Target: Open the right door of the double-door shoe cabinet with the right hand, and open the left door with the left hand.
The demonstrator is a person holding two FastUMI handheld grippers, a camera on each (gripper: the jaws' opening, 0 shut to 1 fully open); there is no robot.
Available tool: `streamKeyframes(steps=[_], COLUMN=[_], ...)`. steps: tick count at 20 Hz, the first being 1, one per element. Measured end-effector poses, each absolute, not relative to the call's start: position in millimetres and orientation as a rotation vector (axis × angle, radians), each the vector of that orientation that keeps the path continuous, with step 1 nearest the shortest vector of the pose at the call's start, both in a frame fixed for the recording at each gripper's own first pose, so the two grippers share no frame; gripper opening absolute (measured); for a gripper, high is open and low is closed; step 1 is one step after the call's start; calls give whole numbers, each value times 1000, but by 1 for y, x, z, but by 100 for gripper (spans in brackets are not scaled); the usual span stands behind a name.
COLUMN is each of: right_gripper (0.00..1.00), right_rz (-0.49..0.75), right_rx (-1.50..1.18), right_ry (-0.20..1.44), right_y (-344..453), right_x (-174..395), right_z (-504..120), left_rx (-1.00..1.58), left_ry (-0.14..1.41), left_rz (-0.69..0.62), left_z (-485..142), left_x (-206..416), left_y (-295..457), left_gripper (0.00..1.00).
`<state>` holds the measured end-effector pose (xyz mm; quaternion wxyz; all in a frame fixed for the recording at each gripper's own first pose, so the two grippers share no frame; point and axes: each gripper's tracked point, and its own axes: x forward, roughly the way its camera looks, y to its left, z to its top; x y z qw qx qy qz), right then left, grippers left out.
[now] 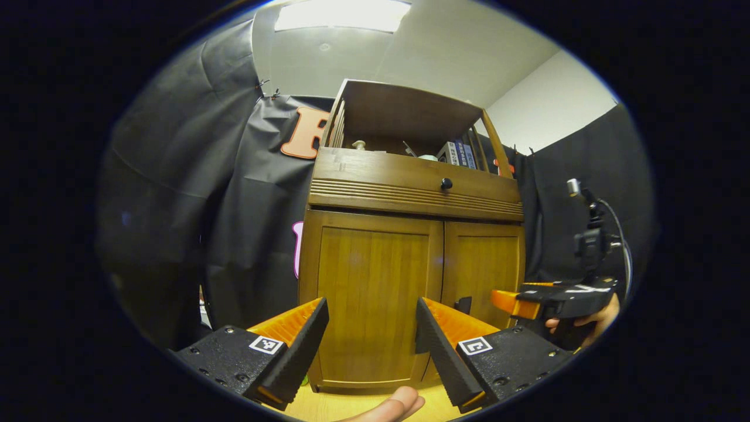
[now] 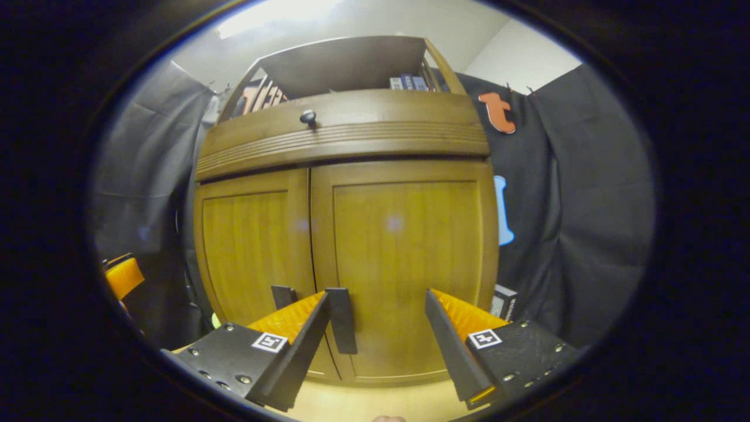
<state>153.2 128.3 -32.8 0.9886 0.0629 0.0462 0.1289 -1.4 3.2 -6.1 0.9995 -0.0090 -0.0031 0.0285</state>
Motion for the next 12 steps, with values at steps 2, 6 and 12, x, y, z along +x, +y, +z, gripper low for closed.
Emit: streamKeyframes(steps=[2, 6, 12], right_gripper=[96, 94, 94], right_rz=[282, 283, 239], right_rx=[107, 99, 50], right_ry=[109, 127, 91], right_y=[147, 175, 186], right_x=[171, 202, 222], right_z=[-45, -72, -80], left_rx=[-26, -28, -54], left_ry=[0, 8, 35], left_rz=[64, 74, 67], left_z=[-7, -8, -14], left_x=[-2, -1, 1], left_y=[4, 6, 1], left_gripper=[93, 93, 87])
